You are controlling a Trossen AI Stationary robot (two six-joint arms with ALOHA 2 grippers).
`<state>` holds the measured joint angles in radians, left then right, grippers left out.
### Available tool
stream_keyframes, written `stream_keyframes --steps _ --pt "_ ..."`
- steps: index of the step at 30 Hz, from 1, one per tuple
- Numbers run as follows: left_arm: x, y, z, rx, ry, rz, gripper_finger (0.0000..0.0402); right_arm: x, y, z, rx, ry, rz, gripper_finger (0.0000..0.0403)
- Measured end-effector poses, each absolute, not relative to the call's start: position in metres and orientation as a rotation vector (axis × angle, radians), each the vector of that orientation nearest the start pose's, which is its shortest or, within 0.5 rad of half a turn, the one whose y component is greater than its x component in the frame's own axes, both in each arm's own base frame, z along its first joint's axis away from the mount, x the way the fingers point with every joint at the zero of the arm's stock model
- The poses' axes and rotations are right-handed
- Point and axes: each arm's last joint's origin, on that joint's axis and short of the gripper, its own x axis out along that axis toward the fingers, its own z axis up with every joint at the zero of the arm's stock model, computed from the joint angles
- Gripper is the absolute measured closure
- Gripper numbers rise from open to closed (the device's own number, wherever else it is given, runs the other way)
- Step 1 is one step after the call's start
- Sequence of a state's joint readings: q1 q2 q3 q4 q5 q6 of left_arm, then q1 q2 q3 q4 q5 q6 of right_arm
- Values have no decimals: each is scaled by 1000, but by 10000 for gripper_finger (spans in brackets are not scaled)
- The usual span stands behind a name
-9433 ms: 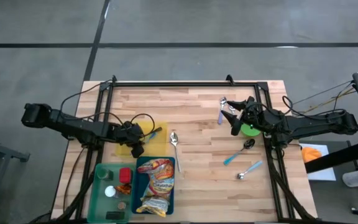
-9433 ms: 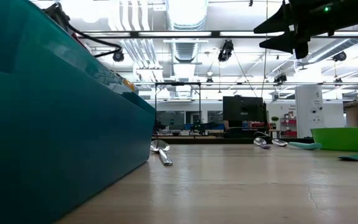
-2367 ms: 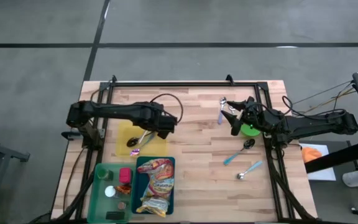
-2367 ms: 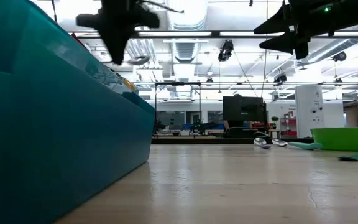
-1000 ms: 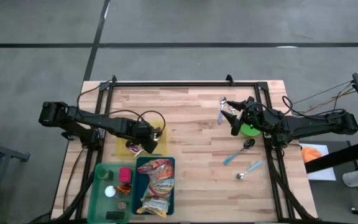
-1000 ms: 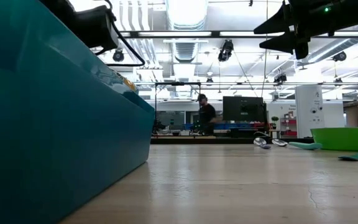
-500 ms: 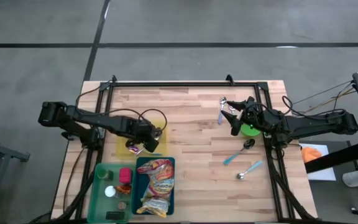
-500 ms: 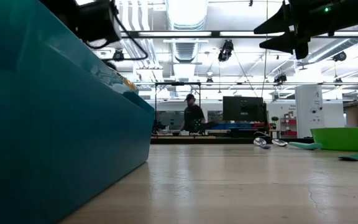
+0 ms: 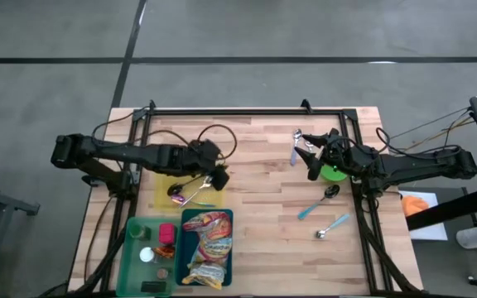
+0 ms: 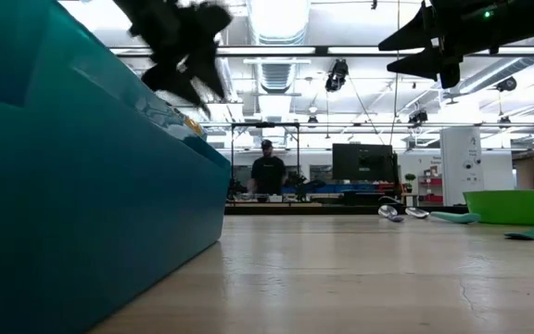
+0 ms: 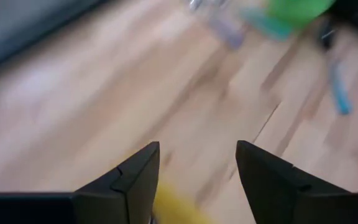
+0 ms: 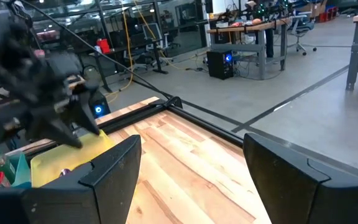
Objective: Pick & Place Food Item
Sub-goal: Put the violet spoon into the yellow bin
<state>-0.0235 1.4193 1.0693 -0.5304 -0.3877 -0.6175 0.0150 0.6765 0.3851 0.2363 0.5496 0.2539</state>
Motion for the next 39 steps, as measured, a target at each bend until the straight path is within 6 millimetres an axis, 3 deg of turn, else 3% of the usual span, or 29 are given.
stream_keyframes --steps 5,8,14,19,25,32,39 --pt "310 0 285 -109 554 344 210 159 -13 251 232 -14 -538 122" --pt "317 -5 291 -29 412 260 212 159 -13 251 232 -15 -539 122" --pt "310 -7 286 60 223 116 212 159 -13 251 232 -14 -538 122" --pt "281 -6 278 65 161 106 212 159 -13 251 232 -14 -538 122" --pt "231 -5 265 60 65 105 212 159 -13 251 232 -14 -538 122" --pt "171 -3 242 54 -18 107 212 159 -13 251 232 -14 -538 122" --pt "132 -1 211 36 -95 110 212 159 -13 251 232 -14 -538 122"
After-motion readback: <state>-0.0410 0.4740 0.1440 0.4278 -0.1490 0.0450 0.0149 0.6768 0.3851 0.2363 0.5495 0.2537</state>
